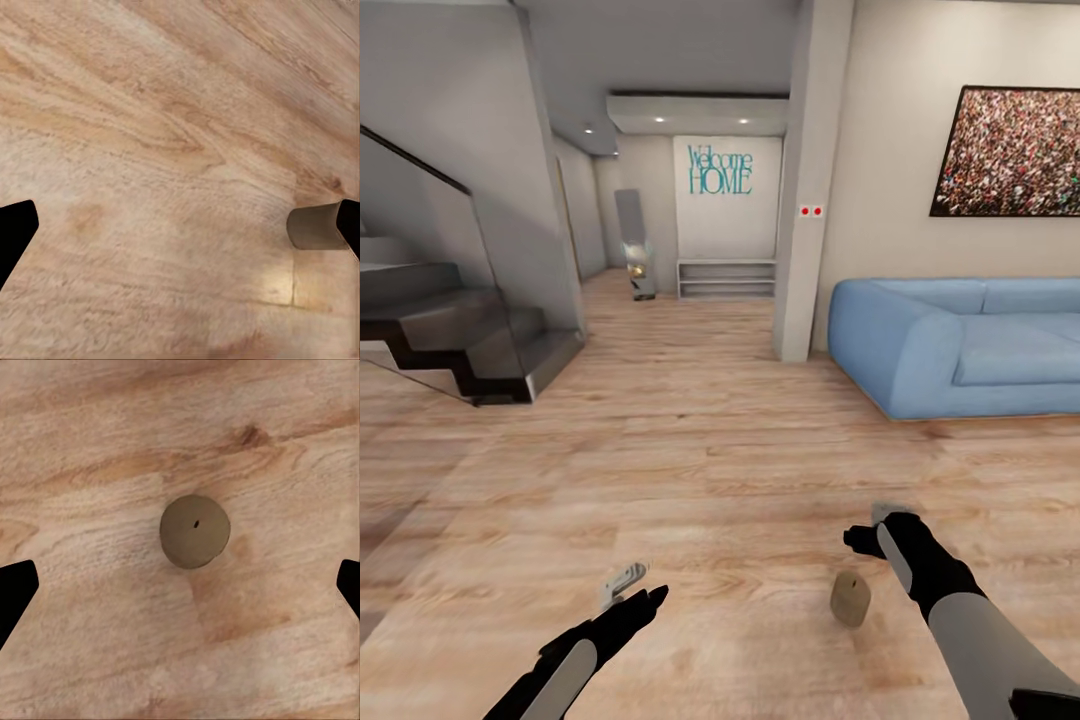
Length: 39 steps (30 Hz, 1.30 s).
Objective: Place each of the two pumpkins and all three candles from the living room inside a cabinet in the living room (use any cabinet), then make sure every cabinet is closed, and position the cauldron so it is next to a table in the living room.
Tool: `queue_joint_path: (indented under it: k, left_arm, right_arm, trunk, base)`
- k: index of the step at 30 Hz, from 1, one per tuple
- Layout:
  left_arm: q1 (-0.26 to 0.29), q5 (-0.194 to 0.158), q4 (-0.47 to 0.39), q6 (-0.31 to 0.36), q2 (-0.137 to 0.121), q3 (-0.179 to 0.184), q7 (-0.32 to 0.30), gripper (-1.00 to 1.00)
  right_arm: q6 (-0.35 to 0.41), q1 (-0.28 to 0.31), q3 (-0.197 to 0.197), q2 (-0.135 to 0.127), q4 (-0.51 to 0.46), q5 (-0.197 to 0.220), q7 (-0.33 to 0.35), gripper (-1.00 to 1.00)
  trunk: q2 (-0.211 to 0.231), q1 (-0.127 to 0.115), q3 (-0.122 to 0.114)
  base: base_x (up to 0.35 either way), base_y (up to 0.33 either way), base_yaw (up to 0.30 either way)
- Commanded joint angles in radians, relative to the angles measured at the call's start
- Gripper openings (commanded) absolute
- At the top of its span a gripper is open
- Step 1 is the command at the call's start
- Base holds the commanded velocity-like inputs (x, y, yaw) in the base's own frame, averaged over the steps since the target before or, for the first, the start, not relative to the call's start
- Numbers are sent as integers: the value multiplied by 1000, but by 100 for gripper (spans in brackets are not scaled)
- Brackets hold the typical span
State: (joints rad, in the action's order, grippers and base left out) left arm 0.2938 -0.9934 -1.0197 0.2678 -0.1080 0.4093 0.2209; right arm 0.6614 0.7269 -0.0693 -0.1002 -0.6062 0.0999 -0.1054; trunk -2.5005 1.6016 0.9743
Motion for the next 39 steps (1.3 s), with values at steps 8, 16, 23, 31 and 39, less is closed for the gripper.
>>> queue_joint_path:
  k: [8, 16, 23, 31, 39]
  left_arm:
    - [1, -10, -1, 1, -1, 3, 10, 100]
    - [1, -11, -1, 3, -2, 3, 7, 100]
    - [1, -20, -46, 70, -1, -27, 49, 100]
    - [0, -27, -110, 141, -6, -45, 64, 100]
    - [1, -31, -195, 212, -3, -80, 112, 100]
  right_arm:
    - [-68, -11, 0, 1, 33, 7, -5, 100]
    - [-83, -43, 3, -2, 35, 2, -5, 100]
    - [-86, -47, 4, 6, 24, 2, -11, 100]
    - [-119, -48, 13, 9, 2, -4, -15, 100]
    - [-88, -13, 56, 44, 3, -4, 21, 100]
  trunk:
    - [0, 0, 1]
    - [0, 0, 1]
    - [0, 0, 1]
    - [-1, 1, 5]
    - [-1, 2, 13]
  base:
    - [309, -212, 0]
    - [294, -197, 0]
    - [36, -21, 0]
    - [5, -3, 0]
    - [0, 0, 0]
